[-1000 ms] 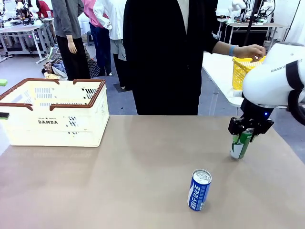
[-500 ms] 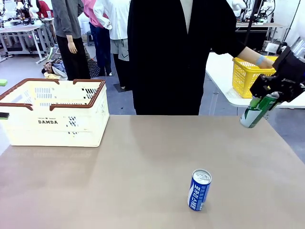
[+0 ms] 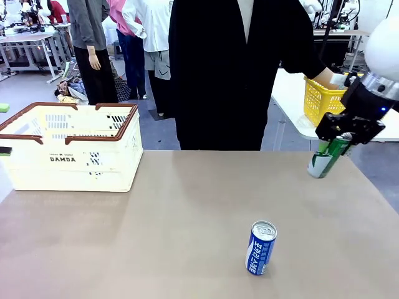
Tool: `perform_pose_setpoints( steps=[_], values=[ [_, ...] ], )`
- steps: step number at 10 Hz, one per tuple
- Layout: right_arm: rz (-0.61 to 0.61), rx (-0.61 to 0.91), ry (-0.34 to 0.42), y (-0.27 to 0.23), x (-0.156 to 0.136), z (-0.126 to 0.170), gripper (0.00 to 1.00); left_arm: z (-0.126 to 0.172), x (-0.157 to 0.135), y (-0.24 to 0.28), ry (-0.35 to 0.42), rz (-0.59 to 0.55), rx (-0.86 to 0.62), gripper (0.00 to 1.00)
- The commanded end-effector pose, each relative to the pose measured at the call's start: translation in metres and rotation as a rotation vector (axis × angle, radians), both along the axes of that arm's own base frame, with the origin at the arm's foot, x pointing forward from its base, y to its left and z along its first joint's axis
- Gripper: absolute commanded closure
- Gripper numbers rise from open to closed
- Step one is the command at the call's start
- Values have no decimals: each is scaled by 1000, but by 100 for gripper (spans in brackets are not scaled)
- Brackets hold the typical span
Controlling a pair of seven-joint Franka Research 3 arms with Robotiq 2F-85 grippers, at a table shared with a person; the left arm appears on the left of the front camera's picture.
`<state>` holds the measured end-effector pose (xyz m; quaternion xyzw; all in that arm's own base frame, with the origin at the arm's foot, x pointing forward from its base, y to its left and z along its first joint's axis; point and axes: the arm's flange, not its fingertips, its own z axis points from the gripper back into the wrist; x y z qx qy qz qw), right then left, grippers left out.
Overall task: Place the drinks into the Shopping basket.
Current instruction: Pick up one drink and place it into the Shopping basket.
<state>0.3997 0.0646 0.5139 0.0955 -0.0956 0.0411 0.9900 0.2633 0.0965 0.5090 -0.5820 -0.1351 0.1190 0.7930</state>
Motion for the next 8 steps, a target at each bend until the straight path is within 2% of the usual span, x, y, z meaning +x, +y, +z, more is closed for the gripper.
perform_pose_setpoints(
  steps=[1,3,4,5,7,8],
  values=[
    [206,-42,-89,100,13,32,100,1,0,0,-22,-6,-17,0],
    [478,-60,-112,222,16,29,100,1,0,0,-22,-6,-17,0],
    [628,-95,-108,282,3,20,100,1,0,0,-22,-6,-17,0],
    [722,-134,-111,323,-11,6,100,1,0,0,-22,-6,-17,0],
    [804,-203,-110,379,-30,-36,100,1,0,0,-22,-6,-17,0],
    [820,-199,-77,397,-31,-66,100,1,0,0,-22,-6,-17,0]
  ],
)
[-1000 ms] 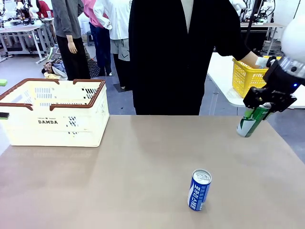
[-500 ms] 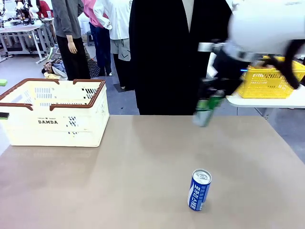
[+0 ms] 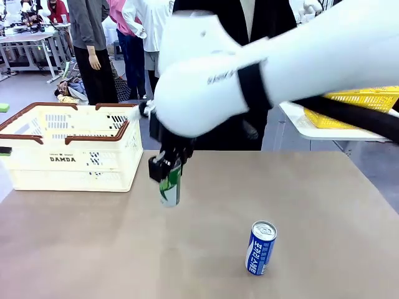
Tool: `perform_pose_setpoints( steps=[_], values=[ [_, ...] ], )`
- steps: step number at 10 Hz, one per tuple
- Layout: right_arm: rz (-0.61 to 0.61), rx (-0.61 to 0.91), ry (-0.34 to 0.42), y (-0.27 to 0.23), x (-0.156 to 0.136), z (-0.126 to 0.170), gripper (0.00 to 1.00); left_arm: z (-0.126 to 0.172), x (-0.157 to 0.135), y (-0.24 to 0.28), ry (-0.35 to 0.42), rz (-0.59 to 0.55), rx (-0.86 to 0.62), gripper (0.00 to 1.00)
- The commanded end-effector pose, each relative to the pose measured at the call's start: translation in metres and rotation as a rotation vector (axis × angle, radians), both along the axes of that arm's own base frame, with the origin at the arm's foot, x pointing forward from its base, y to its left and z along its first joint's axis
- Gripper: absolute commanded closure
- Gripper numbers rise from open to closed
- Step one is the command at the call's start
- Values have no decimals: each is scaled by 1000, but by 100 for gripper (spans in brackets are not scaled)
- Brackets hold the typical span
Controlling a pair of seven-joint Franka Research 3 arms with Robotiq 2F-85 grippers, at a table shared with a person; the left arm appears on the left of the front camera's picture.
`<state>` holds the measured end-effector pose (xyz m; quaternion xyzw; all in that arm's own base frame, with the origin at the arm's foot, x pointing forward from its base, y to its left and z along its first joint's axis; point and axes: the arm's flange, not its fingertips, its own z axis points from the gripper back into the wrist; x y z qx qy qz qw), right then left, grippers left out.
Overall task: Place the drinks into the Shopping basket.
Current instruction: Pick up one drink and place it into the Shopping basket.
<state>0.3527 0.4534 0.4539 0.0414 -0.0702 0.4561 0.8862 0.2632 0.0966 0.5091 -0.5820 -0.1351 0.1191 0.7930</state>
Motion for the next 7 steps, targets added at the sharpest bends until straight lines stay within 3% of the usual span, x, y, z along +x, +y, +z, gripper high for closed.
perform_pose_setpoints(
  steps=[1,4,5,6,7],
  values=[
    [-19,-24,-4,17,12,-28,100,1,0,0,-22,-6,-17,0],
    [-5,-40,26,23,9,-53,100,1,0,0,-22,-6,-17,0],
    [-5,-28,29,22,9,-55,65,1,0,0,-22,-6,-17,0],
    [-5,-30,46,21,9,-56,10,1,0,0,-22,-6,-17,0],
    [2,-10,72,18,10,-51,0,1,0,0,-22,-6,-17,0]
  ],
)
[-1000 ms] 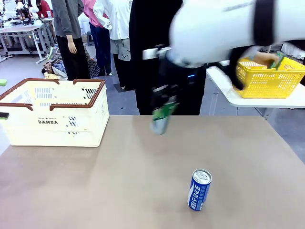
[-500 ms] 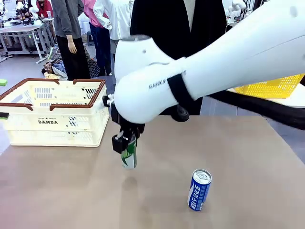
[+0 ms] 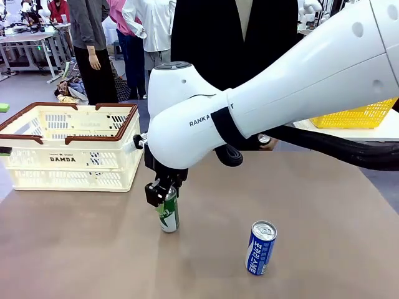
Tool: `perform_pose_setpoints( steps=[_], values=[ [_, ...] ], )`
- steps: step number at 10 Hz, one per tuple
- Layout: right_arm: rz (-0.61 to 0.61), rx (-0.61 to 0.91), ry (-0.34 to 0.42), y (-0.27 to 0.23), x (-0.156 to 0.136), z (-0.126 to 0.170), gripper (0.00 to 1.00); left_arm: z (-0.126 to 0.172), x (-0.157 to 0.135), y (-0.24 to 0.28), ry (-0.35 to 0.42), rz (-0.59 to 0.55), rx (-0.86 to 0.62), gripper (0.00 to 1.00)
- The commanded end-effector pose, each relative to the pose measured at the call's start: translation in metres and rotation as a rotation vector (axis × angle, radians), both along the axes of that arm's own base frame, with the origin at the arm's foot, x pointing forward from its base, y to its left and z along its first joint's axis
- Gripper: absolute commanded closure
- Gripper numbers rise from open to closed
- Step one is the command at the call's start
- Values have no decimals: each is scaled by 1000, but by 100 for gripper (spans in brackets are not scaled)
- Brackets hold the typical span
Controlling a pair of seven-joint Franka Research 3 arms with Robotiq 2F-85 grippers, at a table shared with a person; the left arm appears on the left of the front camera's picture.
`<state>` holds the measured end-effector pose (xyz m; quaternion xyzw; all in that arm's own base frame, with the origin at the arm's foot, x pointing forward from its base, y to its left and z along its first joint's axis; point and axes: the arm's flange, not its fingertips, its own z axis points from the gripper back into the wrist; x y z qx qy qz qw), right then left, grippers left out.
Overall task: Place the drinks into the Shopping basket.
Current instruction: Pick up one drink and place it into the Shopping basket.
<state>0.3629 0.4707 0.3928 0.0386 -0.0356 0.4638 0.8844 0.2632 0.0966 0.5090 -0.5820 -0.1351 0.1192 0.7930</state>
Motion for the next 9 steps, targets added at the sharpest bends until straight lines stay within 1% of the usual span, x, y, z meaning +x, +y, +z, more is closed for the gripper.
perform_pose_setpoints(
  steps=[1,2,3,4,5,6,7,8,9],
  values=[
    [-18,46,11,-2,1,18,0,1,0,0,-22,-6,-17,0],
    [-21,74,5,-7,2,30,0,1,0,0,-22,-6,-17,0],
    [-25,108,-24,-20,3,55,0,1,0,0,-22,-6,-17,0],
    [-71,149,-76,-48,8,92,0,1,0,0,-22,-6,-17,0],
    [-150,149,-81,-95,15,130,0,1,0,0,-22,-6,-17,0],
    [-258,155,-102,-155,18,160,0,1,0,0,-22,-6,-17,0],
    [-378,246,-18,-236,20,183,0,1,0,0,-22,-6,-17,0],
    [-483,342,77,-314,13,197,0,1,0,0,-22,-6,-17,0],
    [-595,453,165,-396,4,203,0,1,0,0,-22,-6,-17,0]
  ],
)
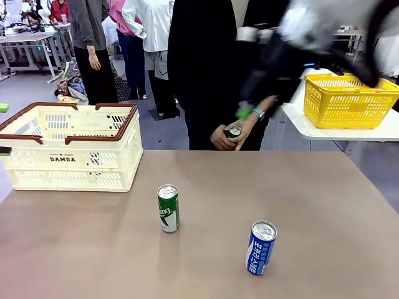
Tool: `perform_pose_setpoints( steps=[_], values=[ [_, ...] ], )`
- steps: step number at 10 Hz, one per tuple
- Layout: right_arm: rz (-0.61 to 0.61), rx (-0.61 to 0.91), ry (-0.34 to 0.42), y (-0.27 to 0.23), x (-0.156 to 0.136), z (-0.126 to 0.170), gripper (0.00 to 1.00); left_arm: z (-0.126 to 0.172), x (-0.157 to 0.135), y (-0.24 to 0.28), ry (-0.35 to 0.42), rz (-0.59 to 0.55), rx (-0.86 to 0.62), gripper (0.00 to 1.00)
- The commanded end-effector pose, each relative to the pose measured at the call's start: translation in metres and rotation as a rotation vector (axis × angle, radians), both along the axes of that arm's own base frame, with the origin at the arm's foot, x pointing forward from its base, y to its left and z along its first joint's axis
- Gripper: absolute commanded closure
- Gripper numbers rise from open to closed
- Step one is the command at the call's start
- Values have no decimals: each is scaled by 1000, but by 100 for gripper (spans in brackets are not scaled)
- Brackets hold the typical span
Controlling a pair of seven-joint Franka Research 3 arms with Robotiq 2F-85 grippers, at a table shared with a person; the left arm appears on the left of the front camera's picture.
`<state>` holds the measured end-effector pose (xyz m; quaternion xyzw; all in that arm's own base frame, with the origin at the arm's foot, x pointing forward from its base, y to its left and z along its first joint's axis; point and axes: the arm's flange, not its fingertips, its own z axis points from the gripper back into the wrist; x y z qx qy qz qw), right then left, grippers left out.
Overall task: Place the drinks into the Shopping basket.
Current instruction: Pick up one drink and place it into the Shopping basket.
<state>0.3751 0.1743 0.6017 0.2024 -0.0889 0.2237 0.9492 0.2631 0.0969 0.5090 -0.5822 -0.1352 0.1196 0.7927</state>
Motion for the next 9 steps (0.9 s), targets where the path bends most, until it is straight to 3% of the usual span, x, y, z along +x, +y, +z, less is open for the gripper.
perform_pose_setpoints(
  steps=[1,2,4,5,7,8,9],
  values=[
    [-116,276,147,-176,-23,-7,0,1,0,0,-22,-7,-16,0],
    [-171,397,239,-251,-36,-17,0,1,0,0,-22,-7,-16,0],
    [-162,572,342,-340,-56,-51,0,1,0,0,-22,-7,-16,0],
    [-187,699,352,-376,-65,-76,0,1,0,0,-22,-7,-16,0],
    [-262,927,302,-419,-80,-138,0,1,0,0,-22,-7,-16,0],
    [-284,920,256,-417,-79,-160,0,1,0,0,-22,-7,-16,0],
    [-277,822,320,-420,-110,-125,0,1,0,0,-22,-7,-16,0]
  ],
)
